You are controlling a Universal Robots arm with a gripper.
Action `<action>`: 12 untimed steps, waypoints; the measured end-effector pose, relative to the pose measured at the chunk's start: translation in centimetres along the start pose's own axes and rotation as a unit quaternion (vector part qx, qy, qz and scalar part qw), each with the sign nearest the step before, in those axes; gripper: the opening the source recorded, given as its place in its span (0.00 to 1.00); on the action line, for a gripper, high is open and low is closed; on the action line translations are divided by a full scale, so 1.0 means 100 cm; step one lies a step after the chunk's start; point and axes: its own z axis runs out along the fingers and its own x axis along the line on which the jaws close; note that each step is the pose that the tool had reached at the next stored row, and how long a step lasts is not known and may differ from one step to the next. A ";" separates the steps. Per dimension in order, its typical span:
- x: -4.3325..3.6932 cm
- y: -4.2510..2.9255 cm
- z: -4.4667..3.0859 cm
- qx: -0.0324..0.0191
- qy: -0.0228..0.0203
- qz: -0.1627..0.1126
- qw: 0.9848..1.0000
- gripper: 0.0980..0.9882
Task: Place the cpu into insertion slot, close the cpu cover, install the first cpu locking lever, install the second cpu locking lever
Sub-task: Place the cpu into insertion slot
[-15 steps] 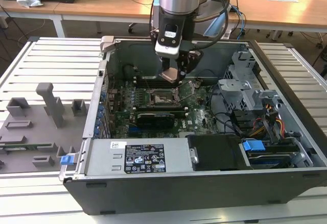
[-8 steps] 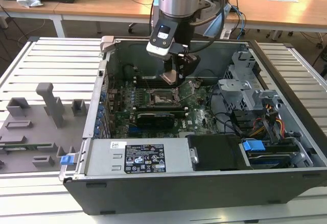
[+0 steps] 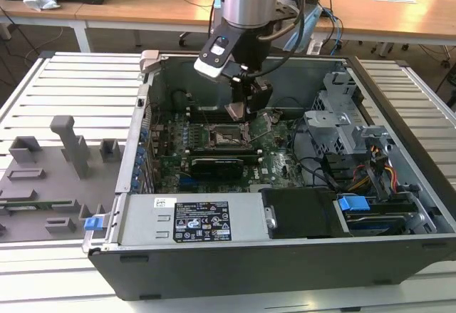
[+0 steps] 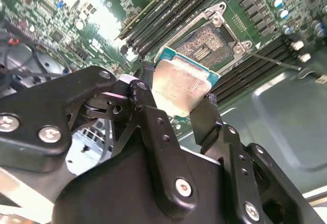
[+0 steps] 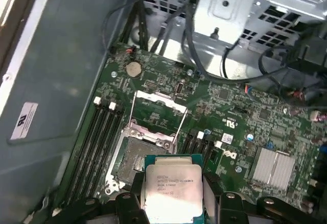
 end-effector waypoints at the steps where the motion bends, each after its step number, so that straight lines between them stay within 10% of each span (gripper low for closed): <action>1: 0.0000 -0.0001 0.0007 0.000 -0.001 0.011 1.000 0.49; 12: 0.0024 -0.0052 0.0211 -0.002 -0.010 0.108 0.994 0.49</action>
